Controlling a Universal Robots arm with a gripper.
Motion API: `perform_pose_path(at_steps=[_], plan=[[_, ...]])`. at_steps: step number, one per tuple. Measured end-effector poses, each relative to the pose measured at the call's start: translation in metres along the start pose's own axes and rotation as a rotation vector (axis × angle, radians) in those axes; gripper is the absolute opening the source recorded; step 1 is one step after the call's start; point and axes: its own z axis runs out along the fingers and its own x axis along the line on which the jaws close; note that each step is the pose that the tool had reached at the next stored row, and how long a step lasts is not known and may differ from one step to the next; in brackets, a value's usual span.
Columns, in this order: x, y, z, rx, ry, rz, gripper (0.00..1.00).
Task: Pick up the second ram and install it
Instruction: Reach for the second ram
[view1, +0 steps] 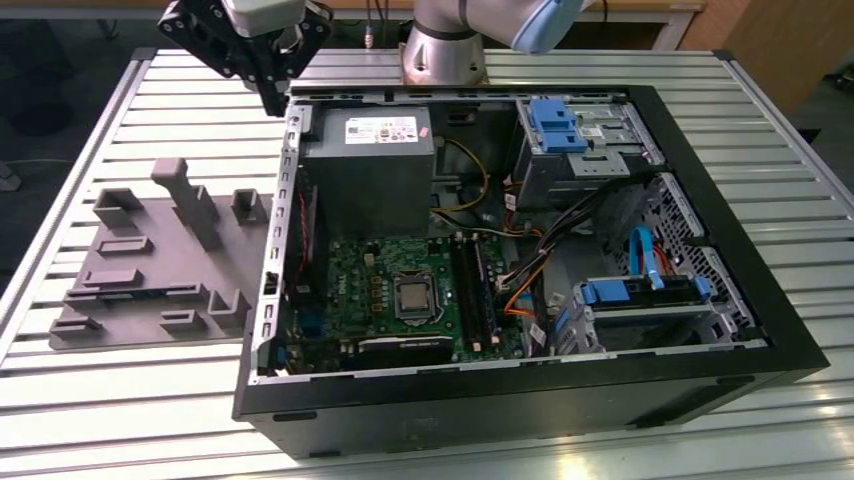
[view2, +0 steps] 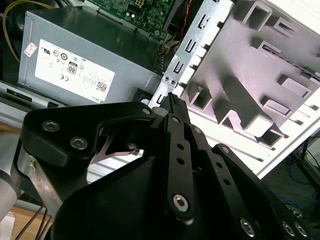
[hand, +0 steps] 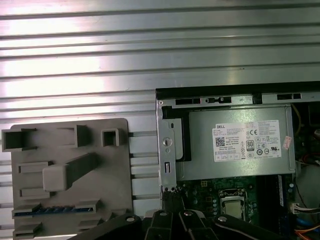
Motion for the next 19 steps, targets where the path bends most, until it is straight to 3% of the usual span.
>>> perform_pose_path(at_steps=[19], plan=[[0.0125,-0.0010,0.0001,-0.0001,-0.0001,0.000,0.11]])
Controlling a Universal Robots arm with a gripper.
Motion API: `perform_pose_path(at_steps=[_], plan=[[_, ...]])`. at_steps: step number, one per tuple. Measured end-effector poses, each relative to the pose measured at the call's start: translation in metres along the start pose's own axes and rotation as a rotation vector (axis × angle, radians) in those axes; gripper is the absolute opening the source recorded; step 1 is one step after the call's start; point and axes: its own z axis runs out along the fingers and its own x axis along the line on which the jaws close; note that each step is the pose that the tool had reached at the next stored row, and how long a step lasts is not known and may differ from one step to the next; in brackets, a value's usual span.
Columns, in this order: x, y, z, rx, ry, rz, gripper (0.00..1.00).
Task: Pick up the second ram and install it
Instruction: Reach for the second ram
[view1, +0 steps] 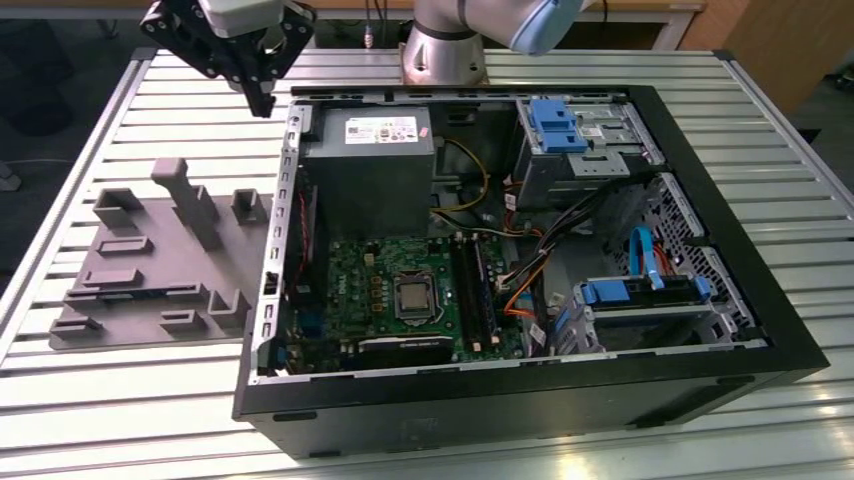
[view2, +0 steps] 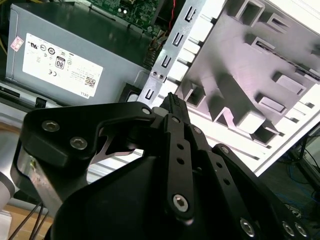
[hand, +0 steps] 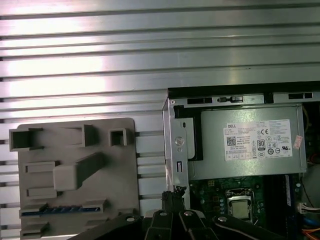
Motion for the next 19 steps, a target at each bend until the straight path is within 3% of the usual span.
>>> perform_pose_path(at_steps=[19], plan=[[0.0107,-0.0008,0.0000,0.0001,0.0001,0.000,0.11]])
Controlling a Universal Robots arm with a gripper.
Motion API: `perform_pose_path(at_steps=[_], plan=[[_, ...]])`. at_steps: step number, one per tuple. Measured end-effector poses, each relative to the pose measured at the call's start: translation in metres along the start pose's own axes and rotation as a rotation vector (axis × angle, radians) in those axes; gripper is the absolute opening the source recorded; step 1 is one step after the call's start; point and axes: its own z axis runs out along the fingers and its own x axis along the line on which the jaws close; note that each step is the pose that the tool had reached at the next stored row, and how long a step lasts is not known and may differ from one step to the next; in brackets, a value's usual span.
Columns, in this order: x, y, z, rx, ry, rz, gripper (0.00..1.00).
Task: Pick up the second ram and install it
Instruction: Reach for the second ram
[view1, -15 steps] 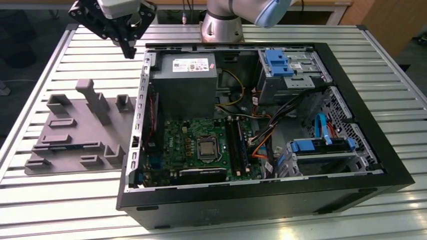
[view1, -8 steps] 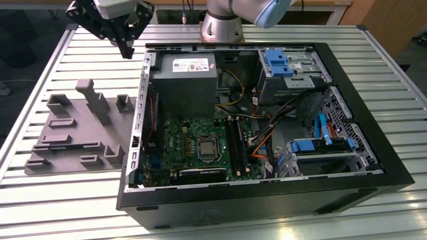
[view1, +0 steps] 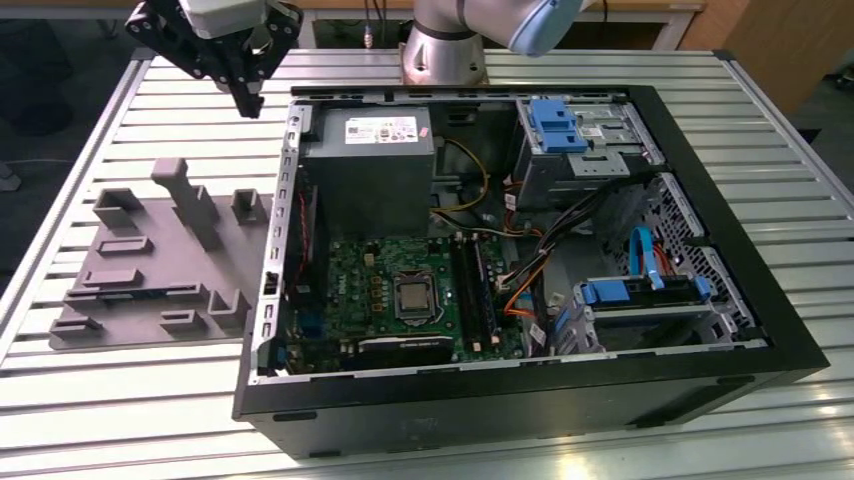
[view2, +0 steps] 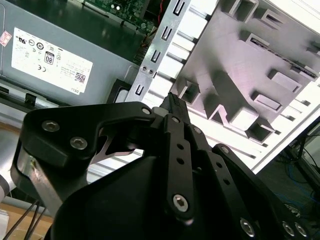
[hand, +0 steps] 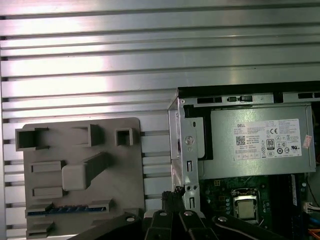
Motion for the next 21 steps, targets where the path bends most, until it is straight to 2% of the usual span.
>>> perform_pose_path(at_steps=[21], plan=[[0.0107,-0.0008,0.0001,0.0000,0.0000,0.000,0.11]])
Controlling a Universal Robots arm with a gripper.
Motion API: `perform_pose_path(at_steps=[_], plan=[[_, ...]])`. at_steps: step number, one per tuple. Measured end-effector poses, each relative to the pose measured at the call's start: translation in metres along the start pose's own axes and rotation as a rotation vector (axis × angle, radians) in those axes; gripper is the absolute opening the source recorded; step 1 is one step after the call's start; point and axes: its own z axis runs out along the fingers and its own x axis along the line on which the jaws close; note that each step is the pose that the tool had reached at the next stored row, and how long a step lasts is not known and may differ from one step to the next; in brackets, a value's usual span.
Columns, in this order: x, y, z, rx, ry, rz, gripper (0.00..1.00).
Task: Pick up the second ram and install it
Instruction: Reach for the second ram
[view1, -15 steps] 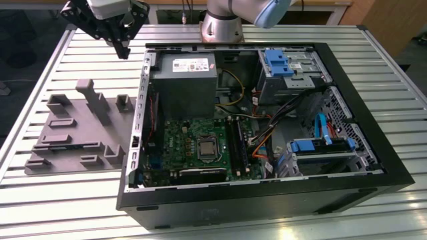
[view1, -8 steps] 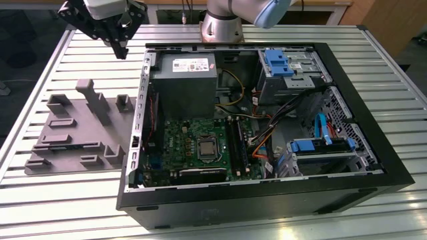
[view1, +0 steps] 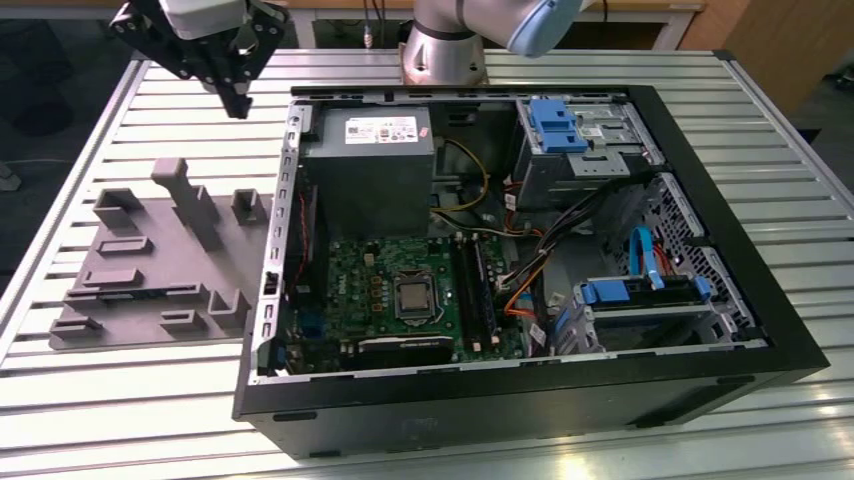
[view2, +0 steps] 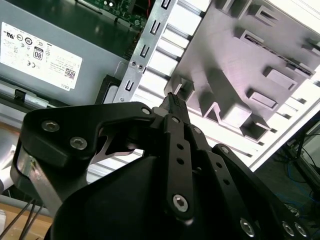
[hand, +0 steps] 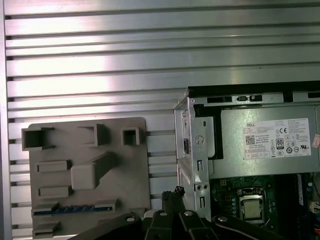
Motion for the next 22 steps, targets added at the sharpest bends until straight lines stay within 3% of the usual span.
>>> perform_pose_path(at_steps=[22], plan=[[0.0126,-0.0010,0.0002,0.0000,0.0001,0.000,0.11]])
